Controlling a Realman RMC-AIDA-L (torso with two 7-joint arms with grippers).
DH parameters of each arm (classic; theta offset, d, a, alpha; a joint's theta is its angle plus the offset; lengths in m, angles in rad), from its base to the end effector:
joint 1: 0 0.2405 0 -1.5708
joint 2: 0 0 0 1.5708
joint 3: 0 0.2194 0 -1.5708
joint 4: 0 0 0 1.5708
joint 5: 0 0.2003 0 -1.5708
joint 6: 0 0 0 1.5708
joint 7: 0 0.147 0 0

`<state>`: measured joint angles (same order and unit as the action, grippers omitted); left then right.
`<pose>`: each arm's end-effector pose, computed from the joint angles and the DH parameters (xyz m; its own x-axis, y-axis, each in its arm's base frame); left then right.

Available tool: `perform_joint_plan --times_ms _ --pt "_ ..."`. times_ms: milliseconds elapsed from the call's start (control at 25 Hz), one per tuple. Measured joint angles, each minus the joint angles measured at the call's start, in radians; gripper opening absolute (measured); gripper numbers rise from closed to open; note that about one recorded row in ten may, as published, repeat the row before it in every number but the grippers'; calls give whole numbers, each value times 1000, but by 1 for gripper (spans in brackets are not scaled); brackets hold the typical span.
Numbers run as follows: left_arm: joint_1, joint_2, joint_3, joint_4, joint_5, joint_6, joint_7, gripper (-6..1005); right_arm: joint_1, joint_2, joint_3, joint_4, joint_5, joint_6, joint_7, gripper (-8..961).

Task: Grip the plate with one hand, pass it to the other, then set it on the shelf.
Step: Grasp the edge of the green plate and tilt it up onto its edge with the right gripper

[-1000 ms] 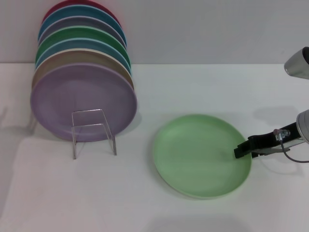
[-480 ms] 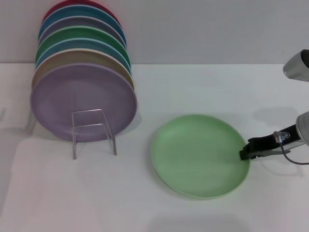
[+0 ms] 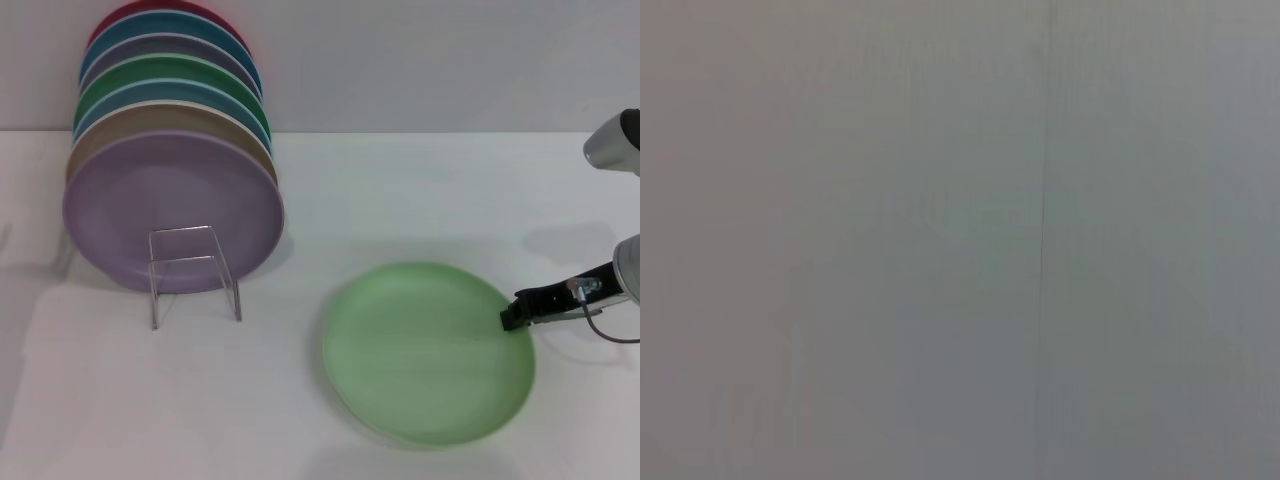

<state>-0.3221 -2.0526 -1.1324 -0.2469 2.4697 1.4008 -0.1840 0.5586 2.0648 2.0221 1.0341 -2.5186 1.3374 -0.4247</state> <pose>-0.2904 0.2947 0.0608 0.6235 -0.3086 0.7183 0.7465 -0.0380 -0.6643 0.2355 0.3407 0.0207 0.3444 -0.9254 -0.1584 -0.8824 -0.2614 -0.3912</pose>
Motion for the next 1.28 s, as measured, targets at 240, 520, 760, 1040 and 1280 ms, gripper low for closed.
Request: perform_joint_plan --times_ms 240,520,760,1040,1280 --pt "7 -3 -19 0 0 21 0 763 -63 13 -11 126 26 -6 -45 22" --pt "25 -4 -72 1 0 69 1 763 -200 15 -61 325 153 -32 -136 21" --pt "47 -4 -82 8 7 168 -34 762 -316 17 -65 413 333 -115 -316 21" --pt "89 -11 42 4 51 353 -79 762 -446 24 -52 357 727 -197 -833 21" --pt "114 -18 175 -2 52 380 -151 762 -479 19 -23 176 1053 -206 -1217 22"
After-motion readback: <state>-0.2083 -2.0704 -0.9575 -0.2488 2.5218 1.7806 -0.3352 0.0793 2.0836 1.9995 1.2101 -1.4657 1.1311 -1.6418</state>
